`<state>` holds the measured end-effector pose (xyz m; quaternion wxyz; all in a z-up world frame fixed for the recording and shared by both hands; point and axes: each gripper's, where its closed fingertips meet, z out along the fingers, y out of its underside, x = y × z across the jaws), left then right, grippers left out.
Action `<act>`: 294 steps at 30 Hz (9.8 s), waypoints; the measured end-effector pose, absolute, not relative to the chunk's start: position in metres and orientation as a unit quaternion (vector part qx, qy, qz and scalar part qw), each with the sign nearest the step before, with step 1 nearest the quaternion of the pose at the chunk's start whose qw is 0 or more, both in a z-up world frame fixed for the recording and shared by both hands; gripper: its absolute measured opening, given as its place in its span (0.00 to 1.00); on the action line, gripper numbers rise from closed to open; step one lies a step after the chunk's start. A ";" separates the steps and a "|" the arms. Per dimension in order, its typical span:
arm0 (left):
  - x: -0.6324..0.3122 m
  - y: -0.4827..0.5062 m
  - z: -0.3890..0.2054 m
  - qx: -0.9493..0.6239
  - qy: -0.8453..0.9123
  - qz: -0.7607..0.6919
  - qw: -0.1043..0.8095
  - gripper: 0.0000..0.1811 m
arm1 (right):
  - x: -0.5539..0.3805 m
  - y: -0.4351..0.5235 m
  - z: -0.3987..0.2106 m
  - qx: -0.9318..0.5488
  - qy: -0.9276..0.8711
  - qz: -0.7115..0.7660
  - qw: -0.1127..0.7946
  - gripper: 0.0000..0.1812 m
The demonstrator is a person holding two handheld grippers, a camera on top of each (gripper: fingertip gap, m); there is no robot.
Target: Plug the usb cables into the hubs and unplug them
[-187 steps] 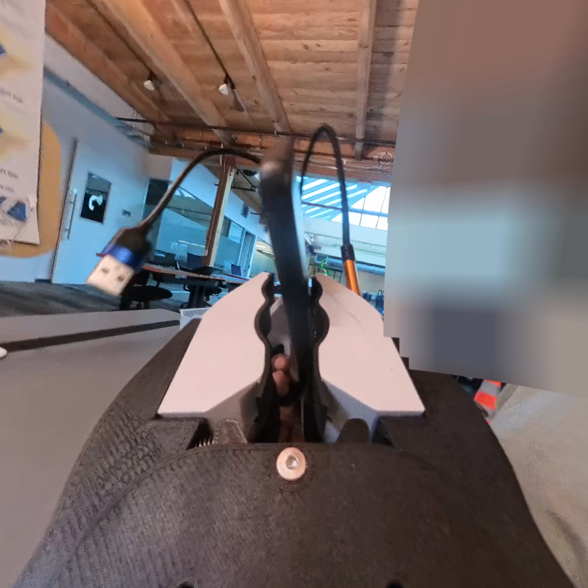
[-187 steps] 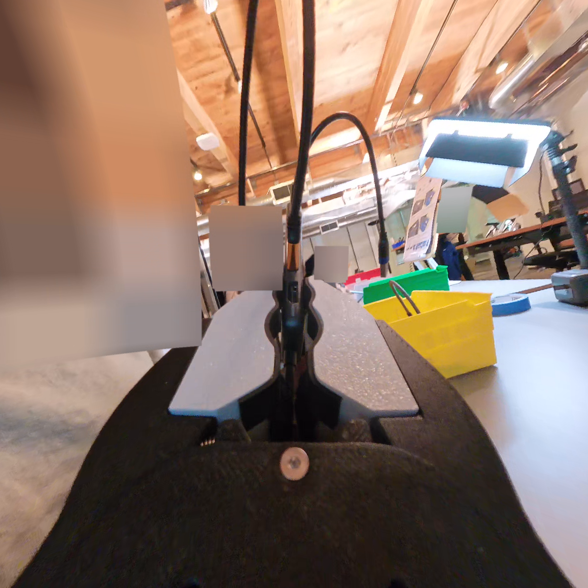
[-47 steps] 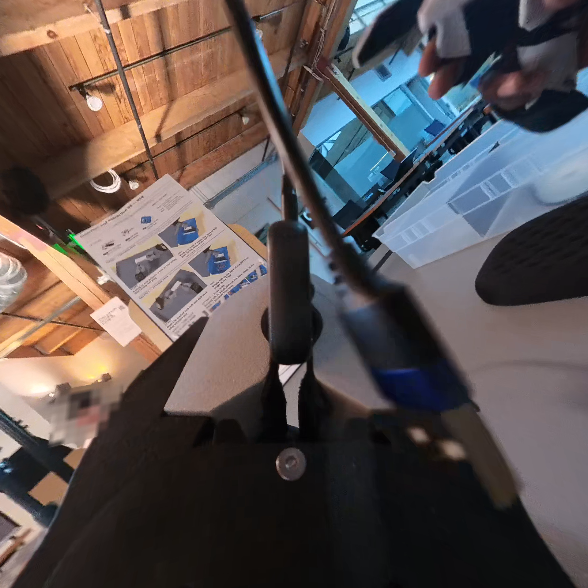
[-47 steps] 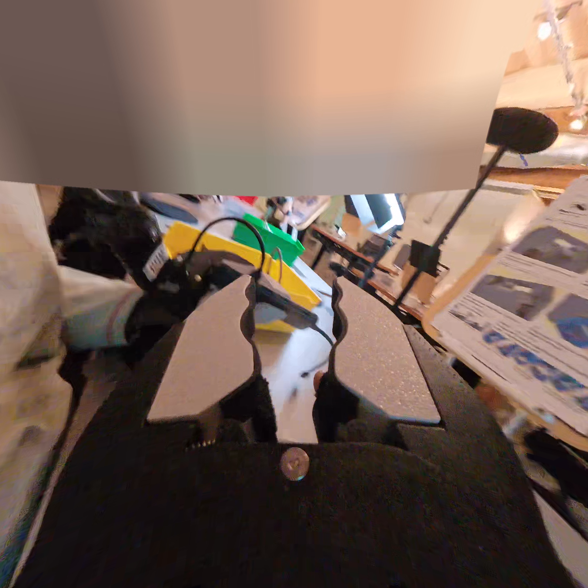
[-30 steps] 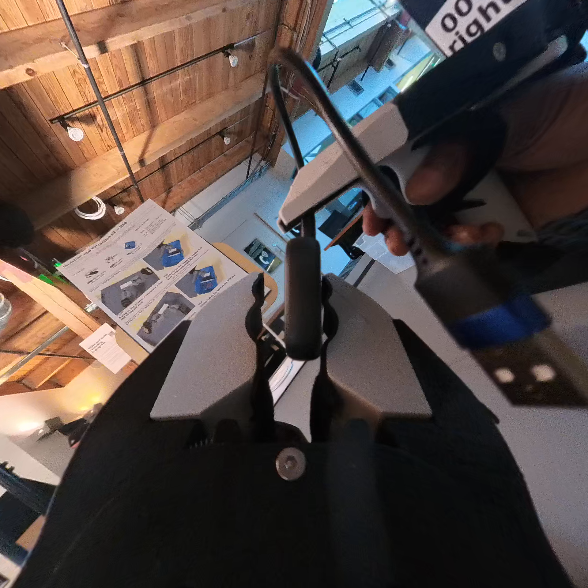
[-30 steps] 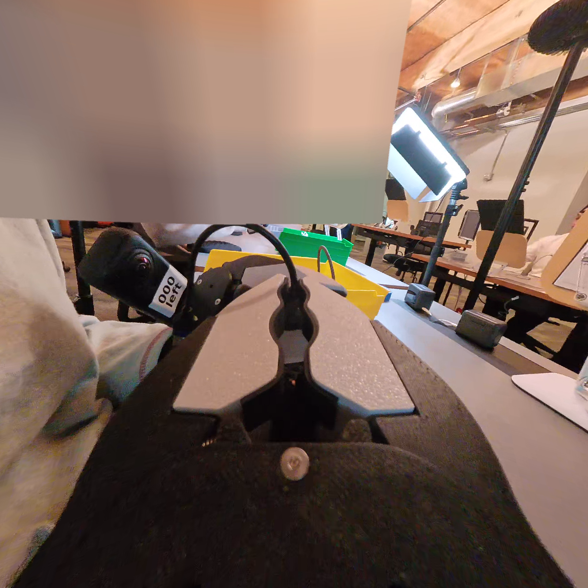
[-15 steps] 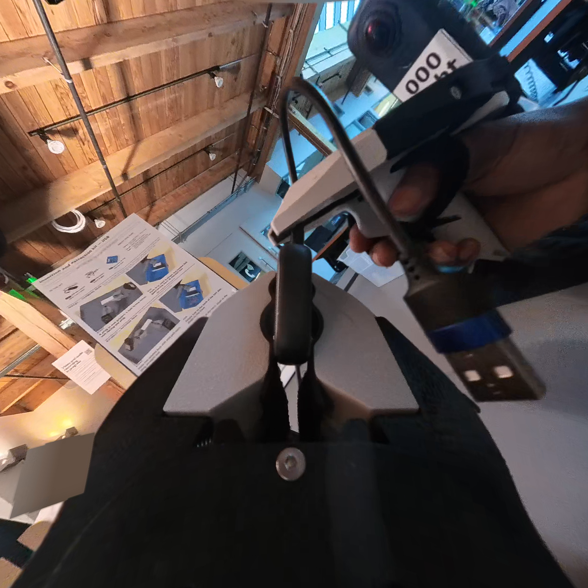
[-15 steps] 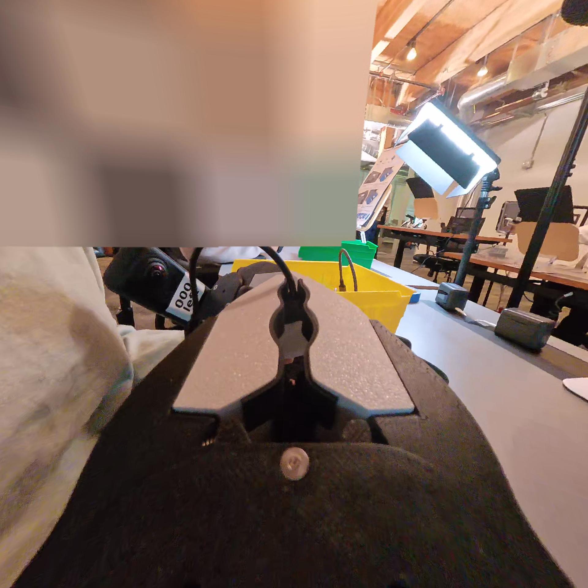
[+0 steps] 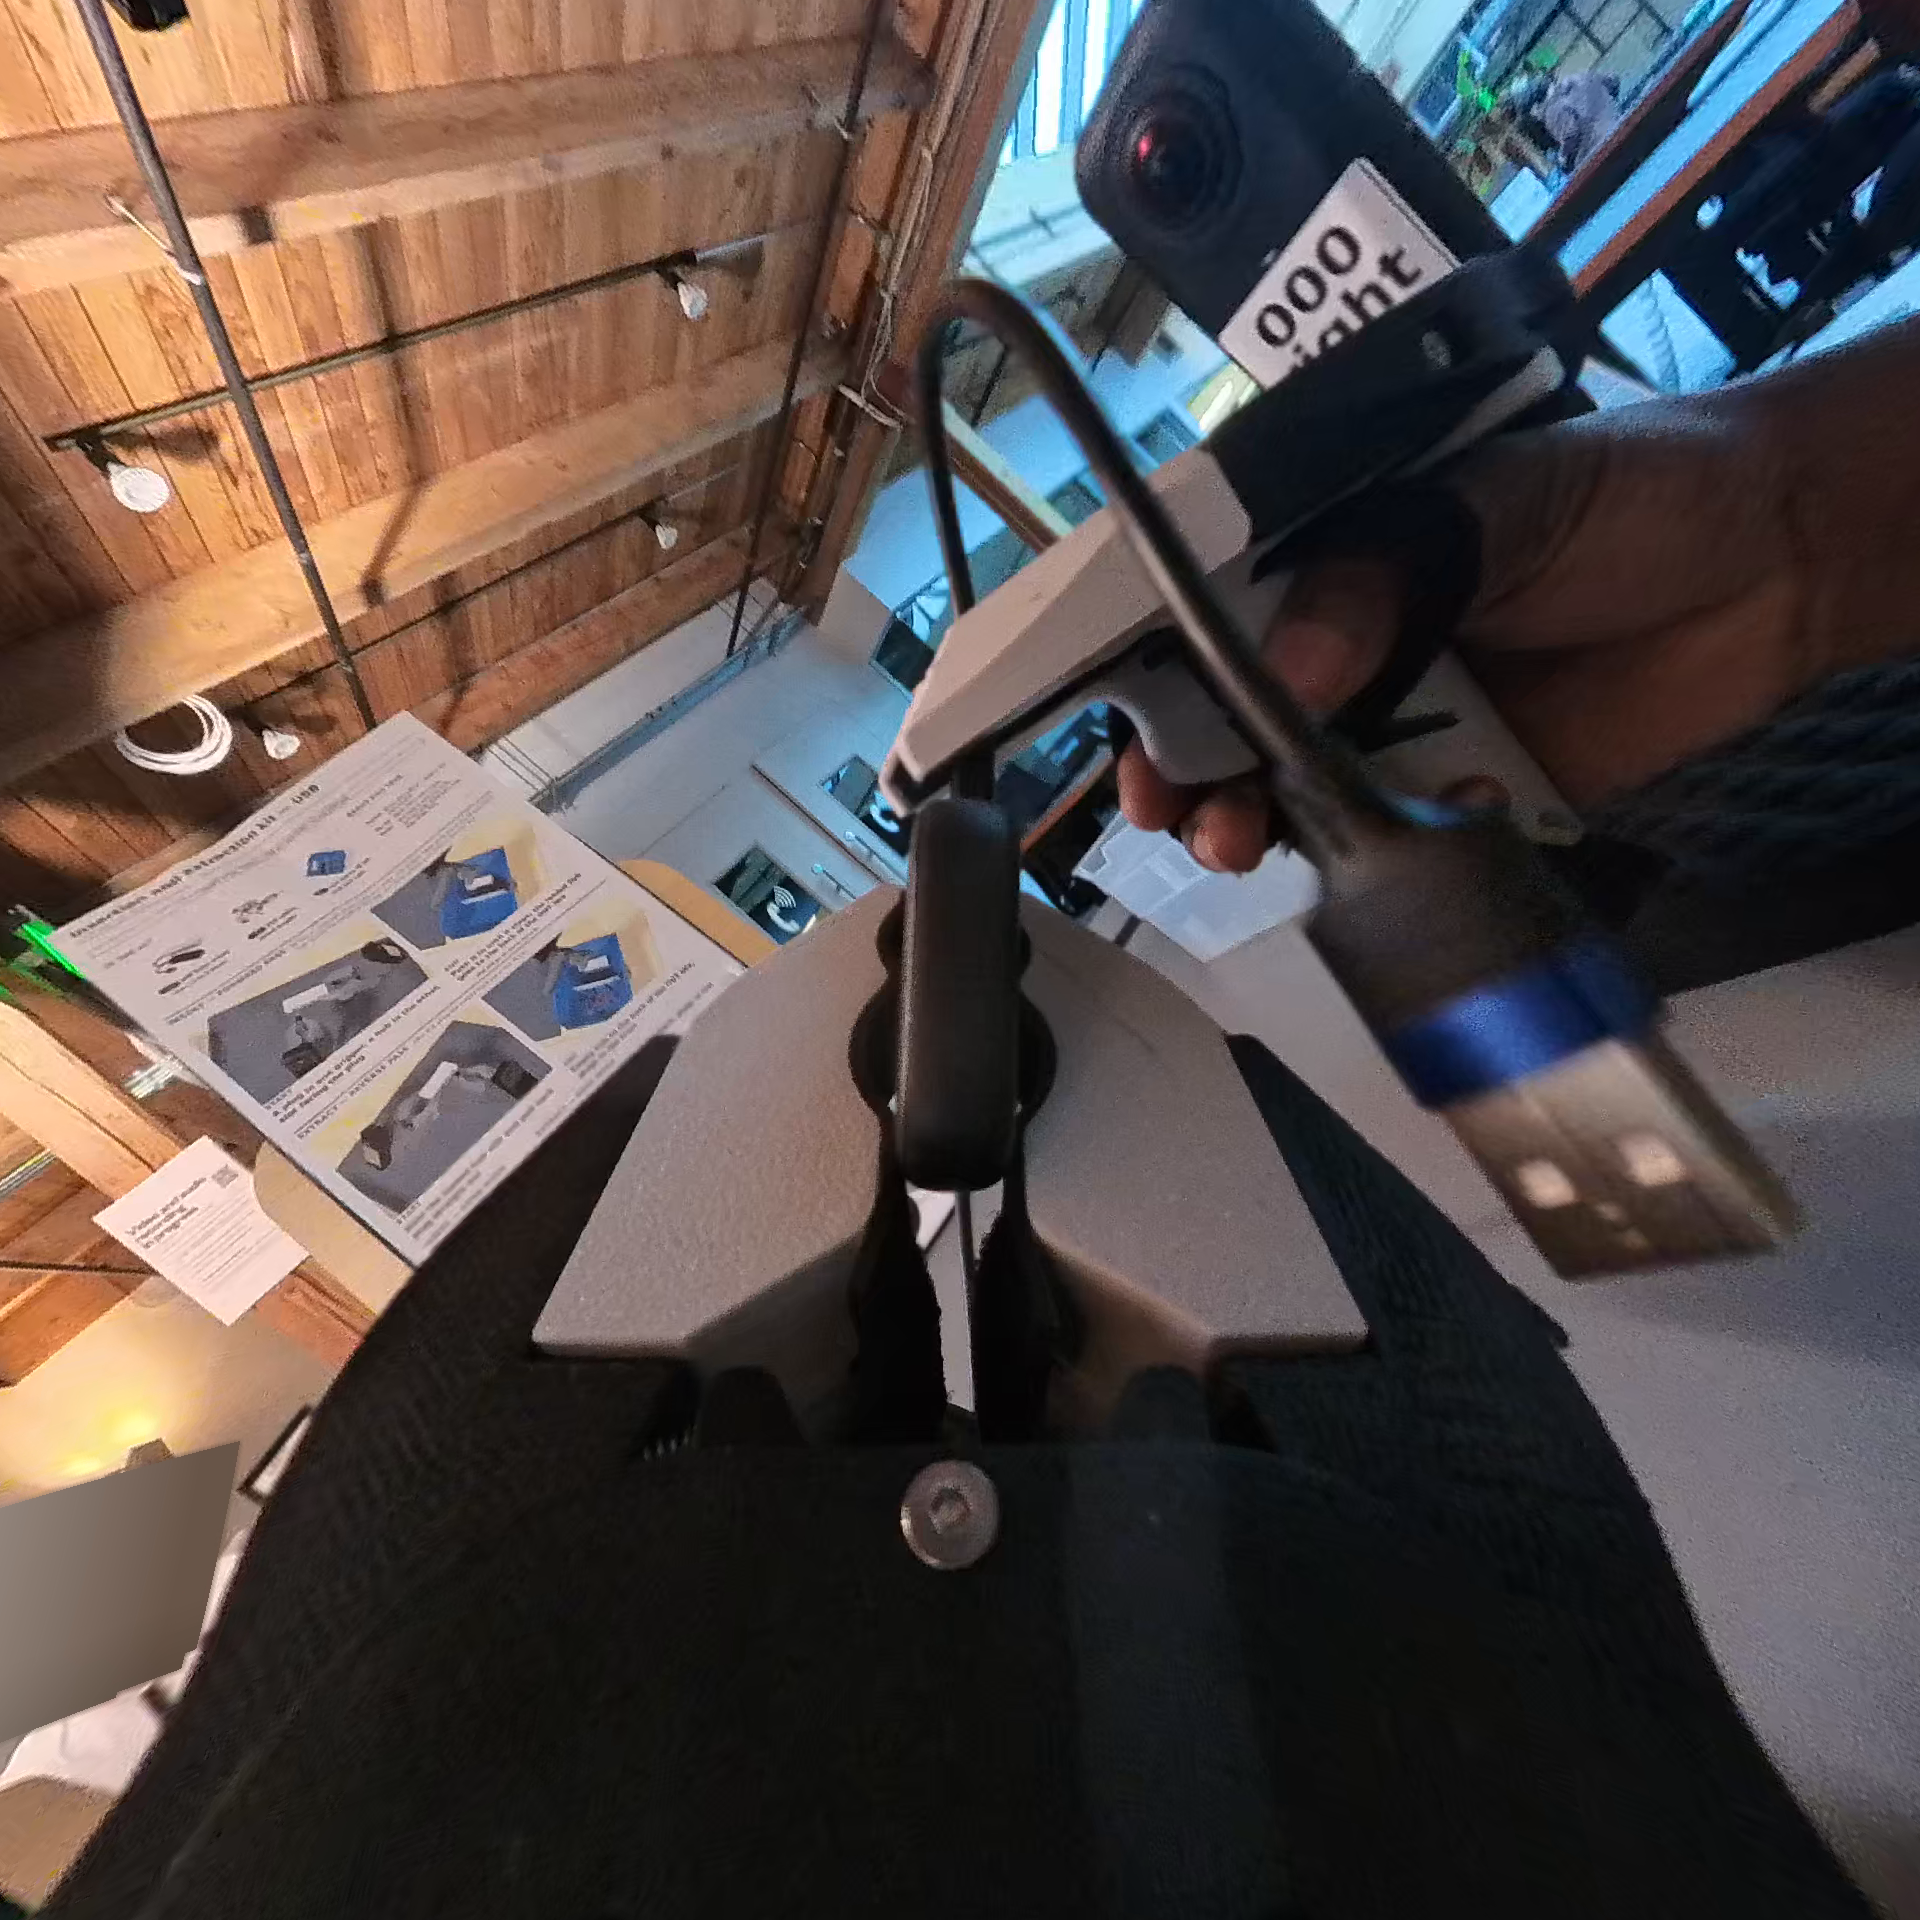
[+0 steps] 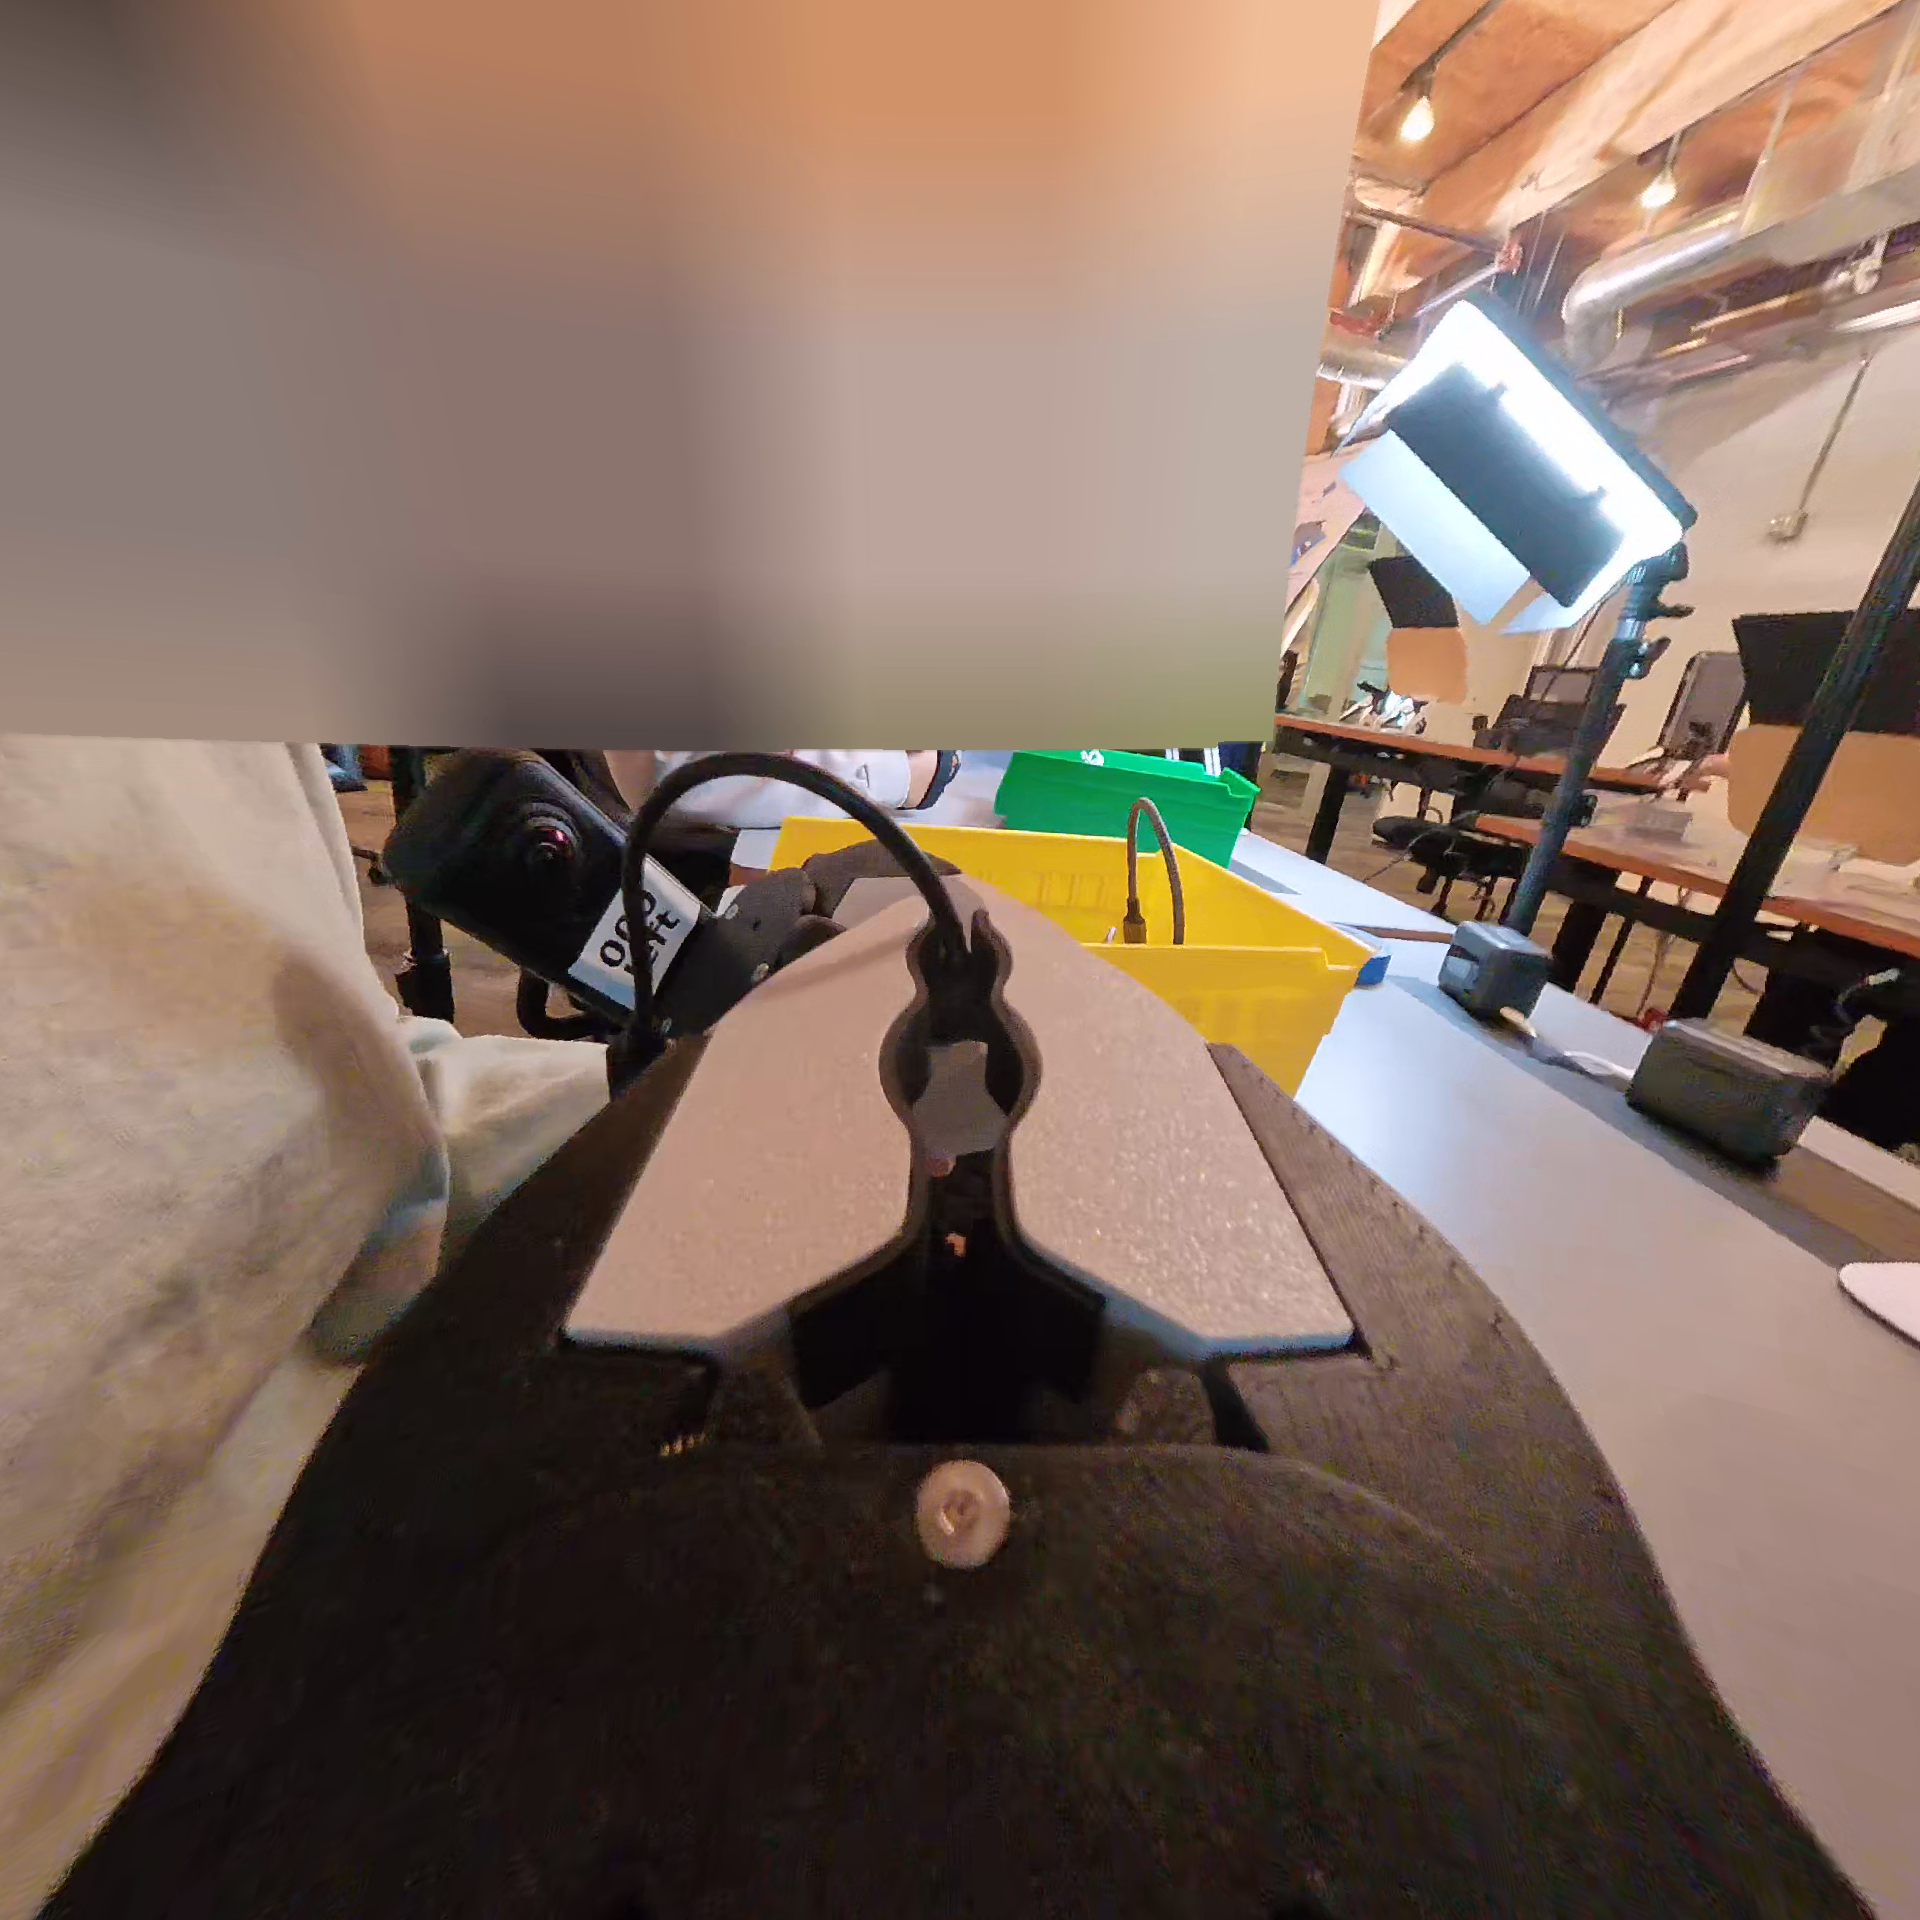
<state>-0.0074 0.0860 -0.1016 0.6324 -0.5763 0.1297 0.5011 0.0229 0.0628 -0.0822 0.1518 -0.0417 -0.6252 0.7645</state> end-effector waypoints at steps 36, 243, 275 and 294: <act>-0.001 0.092 -0.106 -0.583 0.154 0.507 0.616 0.07 | 0.023 0.074 -0.090 -0.016 -0.651 0.745 0.144 0.02; -0.121 -0.166 -0.214 -0.900 -0.370 0.137 0.187 0.37 | -0.076 0.220 -0.108 -0.279 -0.509 0.624 0.524 0.53; -0.158 -0.188 -0.168 -0.855 -0.305 0.391 0.151 0.32 | -0.078 0.213 -0.114 -0.266 -0.536 0.616 0.511 0.48; -0.090 -0.110 0.030 -0.548 -0.066 0.811 0.195 0.32 | -0.077 0.193 -0.123 -0.213 -0.588 0.575 0.527 0.46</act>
